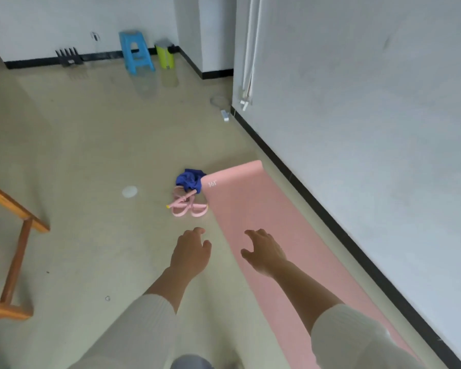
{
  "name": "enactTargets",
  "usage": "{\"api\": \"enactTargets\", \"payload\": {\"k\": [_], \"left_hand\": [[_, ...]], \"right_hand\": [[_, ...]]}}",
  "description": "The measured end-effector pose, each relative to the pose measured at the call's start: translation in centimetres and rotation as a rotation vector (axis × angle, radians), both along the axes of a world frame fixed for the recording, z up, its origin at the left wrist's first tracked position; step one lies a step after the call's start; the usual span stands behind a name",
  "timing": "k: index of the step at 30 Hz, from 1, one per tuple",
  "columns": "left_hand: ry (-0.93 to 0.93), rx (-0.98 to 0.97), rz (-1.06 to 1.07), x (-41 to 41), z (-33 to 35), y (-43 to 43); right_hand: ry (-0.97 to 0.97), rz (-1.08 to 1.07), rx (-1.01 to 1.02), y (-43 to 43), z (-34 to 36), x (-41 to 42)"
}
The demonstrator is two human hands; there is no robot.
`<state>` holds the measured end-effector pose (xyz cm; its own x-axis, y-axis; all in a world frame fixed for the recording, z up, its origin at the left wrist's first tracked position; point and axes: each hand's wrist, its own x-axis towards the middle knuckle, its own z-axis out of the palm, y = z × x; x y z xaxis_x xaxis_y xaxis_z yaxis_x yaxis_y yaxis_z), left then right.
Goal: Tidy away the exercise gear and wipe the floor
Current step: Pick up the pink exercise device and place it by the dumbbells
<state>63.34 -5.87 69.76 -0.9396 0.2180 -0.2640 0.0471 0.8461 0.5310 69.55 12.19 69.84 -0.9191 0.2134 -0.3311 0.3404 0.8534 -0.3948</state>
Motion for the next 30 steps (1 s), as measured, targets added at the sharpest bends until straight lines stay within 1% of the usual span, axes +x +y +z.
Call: {"api": "enactTargets", "payload": {"k": [5, 10, 14, 16, 19, 24, 27, 30], "left_hand": [[0.007, -0.003, 0.040, -12.6, -1.7, 0.5], [0.041, -0.005, 0.018, -27.3, -6.3, 0.1], [-0.063, -0.056, -0.003, -38.4, -11.0, -1.4], [-0.120, -0.114, -0.018, -43.1, -13.4, -2.5], [-0.184, -0.156, -0.004, -49.8, -17.7, -3.5], [-0.263, -0.141, -0.026, -56.9, -27.7, -2.9], [-0.300, -0.153, -0.039, -59.2, -36.1, -2.9], [-0.333, -0.185, 0.009, -61.7, -45.0, -3.2]], "right_hand": [[-0.046, 0.070, 0.013, 0.3, -1.1, -13.0], [-0.082, 0.069, 0.010, 0.0, -5.2, -27.6], [-0.187, -0.046, -0.073, -0.9, -9.7, -38.6], [-0.246, -0.058, -0.095, -1.5, -12.1, -43.3], [-0.286, -0.041, -0.096, -1.7, -15.7, -49.9], [-0.331, -0.024, -0.081, -0.5, -25.0, -58.1], [-0.387, 0.024, -0.065, 0.3, -33.4, -61.2], [-0.454, 0.062, -0.054, 1.0, -42.8, -64.0]]}}
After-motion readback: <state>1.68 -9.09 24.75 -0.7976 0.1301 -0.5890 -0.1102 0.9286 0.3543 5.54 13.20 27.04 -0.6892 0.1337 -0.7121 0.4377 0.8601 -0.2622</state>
